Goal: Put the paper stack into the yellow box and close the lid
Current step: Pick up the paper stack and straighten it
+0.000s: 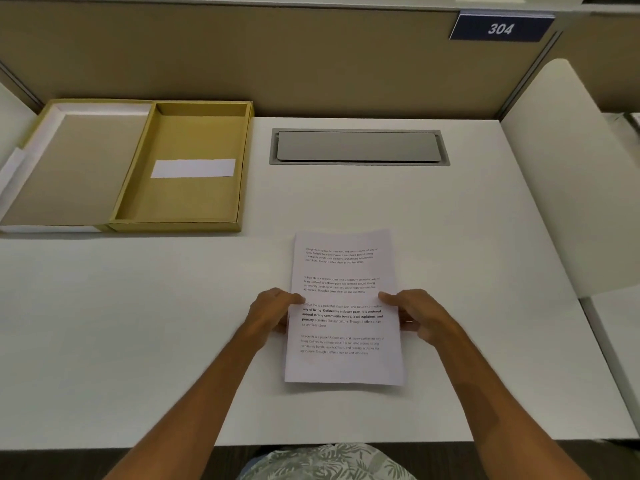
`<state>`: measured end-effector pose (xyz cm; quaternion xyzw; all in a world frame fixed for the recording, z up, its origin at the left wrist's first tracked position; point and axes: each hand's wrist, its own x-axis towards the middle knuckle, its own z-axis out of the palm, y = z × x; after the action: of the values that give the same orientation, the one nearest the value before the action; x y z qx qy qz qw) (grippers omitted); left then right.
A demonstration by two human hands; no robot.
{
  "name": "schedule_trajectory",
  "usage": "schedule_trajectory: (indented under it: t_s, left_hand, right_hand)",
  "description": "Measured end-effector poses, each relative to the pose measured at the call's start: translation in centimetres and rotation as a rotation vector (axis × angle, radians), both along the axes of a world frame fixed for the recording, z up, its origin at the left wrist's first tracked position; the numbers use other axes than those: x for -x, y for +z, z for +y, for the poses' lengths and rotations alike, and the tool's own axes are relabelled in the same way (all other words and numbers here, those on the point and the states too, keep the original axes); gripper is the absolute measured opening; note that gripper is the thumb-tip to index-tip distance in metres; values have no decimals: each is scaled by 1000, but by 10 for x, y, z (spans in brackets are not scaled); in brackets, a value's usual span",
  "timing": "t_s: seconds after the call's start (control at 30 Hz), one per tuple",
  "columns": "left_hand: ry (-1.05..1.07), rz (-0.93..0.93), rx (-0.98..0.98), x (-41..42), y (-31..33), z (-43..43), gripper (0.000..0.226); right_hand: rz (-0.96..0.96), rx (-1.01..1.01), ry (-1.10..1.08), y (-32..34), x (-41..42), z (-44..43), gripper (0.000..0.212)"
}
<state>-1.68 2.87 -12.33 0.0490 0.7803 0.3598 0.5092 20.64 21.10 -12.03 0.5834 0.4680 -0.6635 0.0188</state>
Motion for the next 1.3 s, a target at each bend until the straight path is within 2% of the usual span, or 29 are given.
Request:
schedule_trajectory:
  t_s: [0.13,0.23,0.3,0.4,0.5,0.6,0.7,0.87,1.07,1.23,1.3]
  left_hand:
    - [-114,-65,-37,11,5,5,46]
    - [-183,-54,-32,14,11,9,31]
    - [-220,-27,-66,16,22,12,32]
    - [-203,100,-166,15,47,9,39]
    - [-141,332,-285,7,74,1,40]
    - [-57,493,-359,-5,93,-7,47]
    - [29,530,-395,-8,91,-14,49]
    - [-59,558,-399,-6,78,-27,56]
    - [-57,632,-426,-2,81,-23,45]
    - [-73,629,-434,-2,80,-30,45]
    - [-75,591,-434,-5,75,-35,49]
  right_hand:
    - [48,-19,122,-3,-1,7,34]
    - [72,-122,165,0,3,6,36]
    - [100,-202,174,7,4,4,37]
    - [212,-319,123,26,1,-3,40]
    - [356,-489,85,49,-1,-13,41]
    - [367,-659,83,63,4,-24,39]
    - [357,-737,91,58,6,-32,28]
    - [313,-725,137,51,6,-41,31]
    - [310,-749,104,64,10,-39,33]
    - [281,-744,134,60,7,-43,29]
    - [264,-715,160,55,5,-48,34]
